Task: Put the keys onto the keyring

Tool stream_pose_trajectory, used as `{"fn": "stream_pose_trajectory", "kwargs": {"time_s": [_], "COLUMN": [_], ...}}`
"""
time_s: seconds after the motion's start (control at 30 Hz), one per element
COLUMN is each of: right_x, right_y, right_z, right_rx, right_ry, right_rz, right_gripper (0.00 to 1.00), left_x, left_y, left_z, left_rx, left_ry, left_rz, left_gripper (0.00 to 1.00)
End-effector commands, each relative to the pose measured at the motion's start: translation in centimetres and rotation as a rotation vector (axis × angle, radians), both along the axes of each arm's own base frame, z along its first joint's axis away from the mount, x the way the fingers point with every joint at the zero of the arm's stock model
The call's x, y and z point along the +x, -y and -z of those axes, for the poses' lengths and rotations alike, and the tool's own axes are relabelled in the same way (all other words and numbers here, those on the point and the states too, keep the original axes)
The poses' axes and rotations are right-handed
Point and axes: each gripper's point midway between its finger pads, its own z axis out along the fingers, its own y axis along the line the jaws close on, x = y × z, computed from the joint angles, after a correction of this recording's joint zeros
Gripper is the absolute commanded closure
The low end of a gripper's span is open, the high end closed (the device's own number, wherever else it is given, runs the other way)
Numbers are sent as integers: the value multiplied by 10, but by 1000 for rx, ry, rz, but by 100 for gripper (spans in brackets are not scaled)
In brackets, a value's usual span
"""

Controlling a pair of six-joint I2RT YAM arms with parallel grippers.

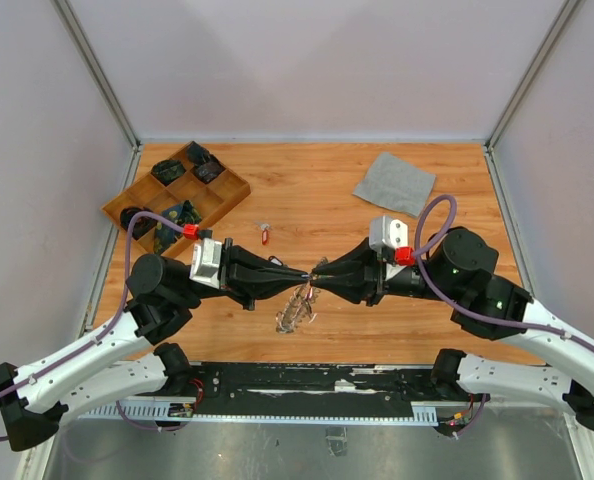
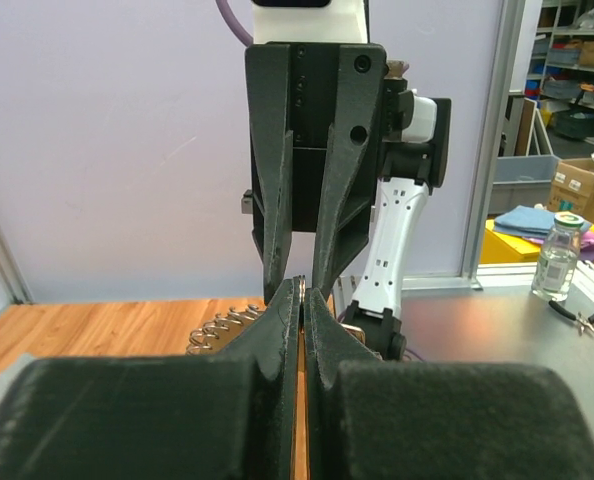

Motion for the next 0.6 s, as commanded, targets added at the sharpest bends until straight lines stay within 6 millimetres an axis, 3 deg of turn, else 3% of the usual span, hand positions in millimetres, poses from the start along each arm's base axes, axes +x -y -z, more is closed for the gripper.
{"fn": "stream_pose_trajectory", "kwargs": {"time_s": [0.0,0.27,0.57], "right_x": [-4,-4,-4], "right_y": [-2,-8,-5], "right_z": [-7,-5,-13], "right_rx": [21,6,15], "right_ry": [-5,-20,-6], "right_rz": [-26,-43,-37], "right_gripper": [77,82,99], "left_x": [-9,-9,-7], "left_y": [-5,-6,-6], "left_z": [-18,-20,-23], "left_rx": [-62,-72,-83], "left_ry": [49,53,59], "left_rz": [23,19,10], "left_gripper": [99,100,99]}}
